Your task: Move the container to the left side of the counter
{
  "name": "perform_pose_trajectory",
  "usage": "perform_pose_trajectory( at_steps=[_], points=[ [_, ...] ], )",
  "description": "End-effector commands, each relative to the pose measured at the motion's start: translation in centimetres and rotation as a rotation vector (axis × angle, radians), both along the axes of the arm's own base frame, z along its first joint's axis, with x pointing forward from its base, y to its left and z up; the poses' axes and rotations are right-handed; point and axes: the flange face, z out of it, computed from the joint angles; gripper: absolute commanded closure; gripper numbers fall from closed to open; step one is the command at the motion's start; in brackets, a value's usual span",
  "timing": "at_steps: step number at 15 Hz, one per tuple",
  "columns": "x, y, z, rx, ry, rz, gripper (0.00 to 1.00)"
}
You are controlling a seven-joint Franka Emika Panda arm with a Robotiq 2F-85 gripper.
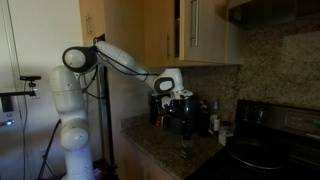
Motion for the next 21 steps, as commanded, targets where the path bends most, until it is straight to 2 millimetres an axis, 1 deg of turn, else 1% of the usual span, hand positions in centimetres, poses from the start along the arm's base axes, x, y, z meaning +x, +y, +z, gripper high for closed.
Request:
perform_pose_trajectory(
  at_steps=[1, 5, 6, 8, 9, 10, 11, 13, 14, 15, 16, 17, 18, 19, 21],
  points=[
    [2.8, -1.3, -3.5, -0.034, 0.075, -0.165, 0.00],
    [4.9, -2.4, -7.2, -0.077, 0.151, -0.375, 0.00],
    [3.4, -1.6, -6.0, -0.058, 0.106, -0.300, 0.00],
    [4.5, -1.9, -7.6, -0.067, 0.134, -0.351, 0.00],
    [4.8, -2.0, -7.8, -0.068, 0.138, -0.358, 0.00],
    [4.9, -2.0, -7.8, -0.068, 0.138, -0.361, 0.06],
    [4.9, -2.2, -8.0, -0.062, 0.153, -0.369, 0.28],
    [4.6, -2.5, -8.7, -0.043, 0.183, -0.375, 0.33],
    [4.4, -2.7, -9.0, -0.031, 0.206, -0.380, 0.40],
    [4.1, -2.9, -9.5, -0.021, 0.229, -0.385, 0.50],
    [3.8, -3.1, -10.0, -0.015, 0.250, -0.396, 0.56],
    [3.7, -3.2, -10.5, -0.006, 0.266, -0.406, 0.66],
    [3.7, -3.2, -10.2, 0.007, 0.254, -0.419, 0.71],
    [3.7, -3.0, -10.1, 0.027, 0.243, -0.431, 0.73],
    [3.9, -1.5, -8.4, 0.040, 0.151, -0.395, 0.73]
  ],
)
